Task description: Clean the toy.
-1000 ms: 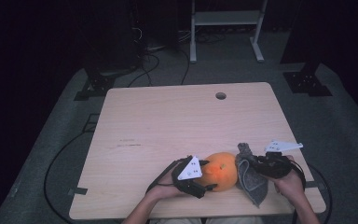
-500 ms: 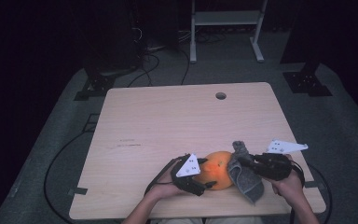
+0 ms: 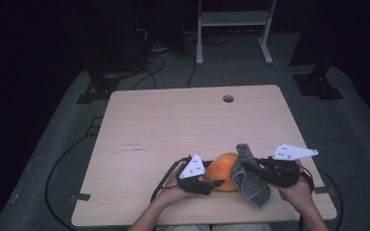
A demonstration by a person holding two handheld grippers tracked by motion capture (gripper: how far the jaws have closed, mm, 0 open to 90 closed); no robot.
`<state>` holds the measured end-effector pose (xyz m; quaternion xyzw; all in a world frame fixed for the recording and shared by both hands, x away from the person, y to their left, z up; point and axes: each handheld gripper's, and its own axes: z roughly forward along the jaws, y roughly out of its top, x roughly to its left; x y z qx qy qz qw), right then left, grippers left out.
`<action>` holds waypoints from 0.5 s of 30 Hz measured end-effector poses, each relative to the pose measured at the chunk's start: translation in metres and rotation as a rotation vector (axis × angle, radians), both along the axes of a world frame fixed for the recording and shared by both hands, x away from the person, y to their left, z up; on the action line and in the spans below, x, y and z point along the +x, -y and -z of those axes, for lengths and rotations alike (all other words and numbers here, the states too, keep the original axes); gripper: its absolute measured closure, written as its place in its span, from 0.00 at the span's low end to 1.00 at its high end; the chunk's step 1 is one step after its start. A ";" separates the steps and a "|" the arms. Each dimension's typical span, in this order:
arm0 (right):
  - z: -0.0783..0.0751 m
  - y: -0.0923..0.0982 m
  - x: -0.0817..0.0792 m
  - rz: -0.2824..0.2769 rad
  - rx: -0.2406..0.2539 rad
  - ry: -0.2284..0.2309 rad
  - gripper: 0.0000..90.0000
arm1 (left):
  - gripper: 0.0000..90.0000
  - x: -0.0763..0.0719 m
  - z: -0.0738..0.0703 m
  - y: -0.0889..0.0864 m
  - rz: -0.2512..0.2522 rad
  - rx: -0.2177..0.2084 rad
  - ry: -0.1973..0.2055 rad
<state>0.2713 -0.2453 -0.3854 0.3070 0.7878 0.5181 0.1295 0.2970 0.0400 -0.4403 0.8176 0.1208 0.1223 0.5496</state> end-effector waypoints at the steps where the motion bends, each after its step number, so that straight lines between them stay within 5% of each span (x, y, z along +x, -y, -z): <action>1: -0.004 -0.003 -0.003 -0.014 0.009 0.005 0.81 | 0.40 -0.001 -0.004 0.000 0.003 -0.011 0.009; 3: -0.004 -0.012 -0.005 -0.018 -0.007 0.031 0.81 | 0.41 -0.002 -0.007 -0.001 0.006 -0.007 -0.003; 5: 0.005 -0.014 -0.001 0.005 -0.046 0.010 0.82 | 0.39 -0.001 -0.002 -0.001 0.017 0.038 -0.017; 6: 0.014 -0.014 0.002 0.020 -0.086 -0.003 0.82 | 0.33 -0.001 0.001 -0.002 0.019 0.038 -0.018; 8: 0.026 -0.010 0.006 0.014 -0.044 -0.050 0.82 | 0.19 0.003 0.003 -0.002 0.015 0.039 -0.040; 11: 0.026 -0.006 0.007 0.041 -0.056 -0.049 0.82 | 0.06 0.011 0.006 -0.004 -0.003 0.027 -0.115; 13: 0.028 -0.005 0.008 0.041 -0.047 -0.056 0.82 | 0.04 0.014 0.012 -0.004 0.015 0.038 -0.157; 15: 0.028 -0.004 0.008 0.052 -0.058 -0.053 0.82 | 0.13 0.012 0.016 -0.003 0.021 0.015 -0.147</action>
